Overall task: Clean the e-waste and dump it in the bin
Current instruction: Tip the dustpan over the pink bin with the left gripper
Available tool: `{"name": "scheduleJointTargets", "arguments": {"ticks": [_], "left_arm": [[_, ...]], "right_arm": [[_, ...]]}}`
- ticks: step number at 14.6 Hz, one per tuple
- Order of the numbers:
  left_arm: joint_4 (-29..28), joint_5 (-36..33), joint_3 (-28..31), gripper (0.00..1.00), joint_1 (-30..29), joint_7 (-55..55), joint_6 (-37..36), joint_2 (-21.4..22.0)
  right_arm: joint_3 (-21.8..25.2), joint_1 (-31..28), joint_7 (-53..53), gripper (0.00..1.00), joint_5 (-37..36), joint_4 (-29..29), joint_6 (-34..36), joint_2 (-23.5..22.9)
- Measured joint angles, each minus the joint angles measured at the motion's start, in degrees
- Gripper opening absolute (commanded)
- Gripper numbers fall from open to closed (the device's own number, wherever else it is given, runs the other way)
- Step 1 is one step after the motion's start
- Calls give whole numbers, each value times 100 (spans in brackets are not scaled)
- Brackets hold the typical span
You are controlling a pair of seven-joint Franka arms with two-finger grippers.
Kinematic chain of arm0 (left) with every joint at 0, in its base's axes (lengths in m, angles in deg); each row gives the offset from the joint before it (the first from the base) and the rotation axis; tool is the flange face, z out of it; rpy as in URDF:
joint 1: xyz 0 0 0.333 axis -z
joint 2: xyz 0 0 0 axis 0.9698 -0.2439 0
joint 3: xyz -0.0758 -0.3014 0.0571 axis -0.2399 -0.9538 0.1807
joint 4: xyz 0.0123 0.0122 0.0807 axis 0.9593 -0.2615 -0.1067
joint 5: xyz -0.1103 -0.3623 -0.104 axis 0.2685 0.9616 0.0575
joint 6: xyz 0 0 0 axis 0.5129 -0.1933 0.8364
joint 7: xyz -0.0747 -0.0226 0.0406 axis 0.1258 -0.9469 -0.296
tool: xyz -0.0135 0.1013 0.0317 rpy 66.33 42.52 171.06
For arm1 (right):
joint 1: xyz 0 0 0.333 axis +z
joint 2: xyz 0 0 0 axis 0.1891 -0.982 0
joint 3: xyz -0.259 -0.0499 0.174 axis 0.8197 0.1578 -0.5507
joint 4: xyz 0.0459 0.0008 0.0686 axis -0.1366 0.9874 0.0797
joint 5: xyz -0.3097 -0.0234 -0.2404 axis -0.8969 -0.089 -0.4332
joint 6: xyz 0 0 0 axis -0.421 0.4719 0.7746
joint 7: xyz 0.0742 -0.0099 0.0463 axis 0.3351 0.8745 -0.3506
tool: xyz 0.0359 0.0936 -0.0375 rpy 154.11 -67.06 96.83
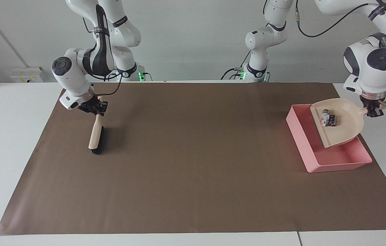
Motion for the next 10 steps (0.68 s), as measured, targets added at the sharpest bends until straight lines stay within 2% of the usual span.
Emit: {"name": "scheduleJointTargets", "arguments": {"ticks": [3, 5, 8, 10], "left_arm": [[36, -589, 3, 0, 101, 215, -277, 22], [153, -1020, -3, 0, 313, 338, -595, 63], [366, -1371, -26, 0, 461, 373, -897, 156], [431, -1398, -41, 1, 627, 373, -1126, 288]], "right_arm": [[-7, 5, -3, 100, -1, -62, 47, -6], [-15, 14, -4, 100, -1, -318, 292, -16], [-13, -9, -6, 100, -2, -948, 450, -23], [-26, -3, -8, 100, -3, -1567, 842, -9]]}}
